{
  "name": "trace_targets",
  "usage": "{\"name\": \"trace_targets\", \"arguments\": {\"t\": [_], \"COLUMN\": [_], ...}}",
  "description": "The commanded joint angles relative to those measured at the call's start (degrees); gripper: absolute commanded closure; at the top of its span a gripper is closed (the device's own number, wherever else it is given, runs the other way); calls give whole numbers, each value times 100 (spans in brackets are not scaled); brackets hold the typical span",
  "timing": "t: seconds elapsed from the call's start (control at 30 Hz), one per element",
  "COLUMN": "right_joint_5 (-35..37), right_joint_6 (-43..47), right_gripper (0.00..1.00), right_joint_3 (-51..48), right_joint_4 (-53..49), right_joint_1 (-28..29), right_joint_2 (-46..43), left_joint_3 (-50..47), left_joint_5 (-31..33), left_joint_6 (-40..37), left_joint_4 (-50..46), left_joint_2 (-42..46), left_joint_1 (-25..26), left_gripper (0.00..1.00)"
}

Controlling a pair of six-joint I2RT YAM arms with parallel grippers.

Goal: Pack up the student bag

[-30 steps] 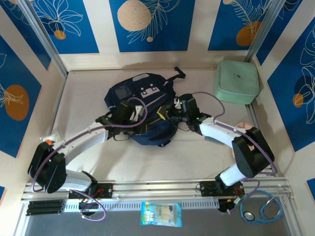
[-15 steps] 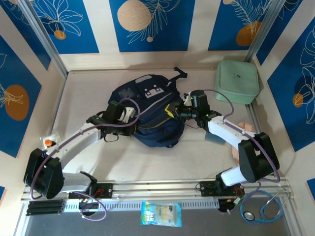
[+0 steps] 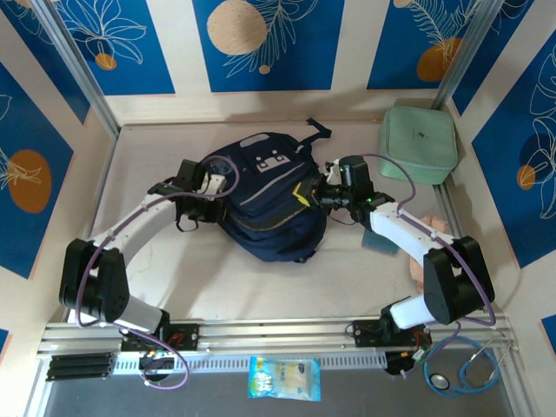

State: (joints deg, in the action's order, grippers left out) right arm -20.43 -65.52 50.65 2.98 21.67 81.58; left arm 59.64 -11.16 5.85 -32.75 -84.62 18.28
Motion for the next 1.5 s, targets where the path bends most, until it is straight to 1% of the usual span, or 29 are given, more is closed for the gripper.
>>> {"name": "trace_targets", "arguments": {"t": [0.0, 0.07, 0.27, 0.33, 0.4, 0.47, 0.53, 0.57, 0.6, 0.67, 0.7, 0.73, 0.77, 0.8, 0.87, 0.93, 1.0, 1.07, 1.13, 1.17, 1.23, 1.37, 1.47], "right_joint_5": [22, -13, -137, -163, -156, -84, 18, 30, 25, 21, 32, 86, 171, 315, 700, 1260, 1886, 2567, 2982, 3132, 3325, 3861, 4194], "right_joint_6": [206, 182, 232, 232, 194, 97, 18, 5, 4, 65, 147, 252, 355, 486, 775, 1132, 1439, 1602, 1653, 1649, 1671, 1895, 2430], "right_gripper": [94, 94, 94, 94, 94, 94, 94, 95, 95, 94, 91, 86, 78, 68, 53, 44, 38, 35, 34, 34, 33, 33, 31], "right_joint_3": [190, 182, 268, 322, 366, 393, 470, 544, 642, 828, 917, 991, 1023, 1048, 989, 872, 707, 461, 206, 92, -60, 0, 312], "right_joint_4": [-22, -14, 51, 78, 161, 314, 498, 525, 513, 352, 185, -55, -284, -567, -1092, -1694, -2222, -2745, -3085, -3223, -3456, -3949, -4305], "right_joint_1": [-163, -181, -109, -10, 105, 249, 436, 502, 566, 640, 660, 672, 674, 672, 672, 672, 673, 624, 483, 380, 173, -261, -801], "right_joint_2": [-283, -274, -118, 7, 165, 354, 596, 710, 842, 1039, 1092, 1101, 1074, 999, 735, 336, -99, -567, -943, -1104, -1302, -1287, -948], "left_joint_3": [159, 202, 268, 238, 147, -32, -310, -416, -516, -622, -650, -655, -647, -623, -562, -510, -506, -523, -557, -575, -619, -611, -628], "left_joint_5": [587, 615, 431, 484, 581, 835, 980, 993, 980, 917, 853, 774, 725, 700, 730, 819, 863, 833, 736, 683, 601, 499, 510], "left_joint_6": [25, 56, 56, 92, 108, 192, 316, 394, 479, 630, 674, 705, 733, 755, 788, 821, 828, 822, 805, 799, 766, 667, 636], "left_joint_4": [104, 265, 658, 722, 782, 866, 998, 1036, 1055, 1030, 1008, 970, 930, 864, 747, 682, 699, 764, 841, 889, 982, 965, 988], "left_joint_2": [-133, -237, -389, -310, -139, 102, 392, 524, 664, 881, 988, 1082, 1147, 1226, 1330, 1436, 1550, 1655, 1758, 1802, 1880, 1909, 1901], "left_joint_1": [-299, -368, -545, -587, -630, -718, -856, -921, -987, -1037, -1049, -1049, -1056, -1055, -1055, -1063, -1072, -1083, -1107, -1115, -1125, -1130, -1130], "left_gripper": [100, 100, 100, 91, 85, 71, 54, 47, 41, 32, 28, 25, 22, 20, 15, 11, 9, 5, 3, 0, 0, 0, 0]}}
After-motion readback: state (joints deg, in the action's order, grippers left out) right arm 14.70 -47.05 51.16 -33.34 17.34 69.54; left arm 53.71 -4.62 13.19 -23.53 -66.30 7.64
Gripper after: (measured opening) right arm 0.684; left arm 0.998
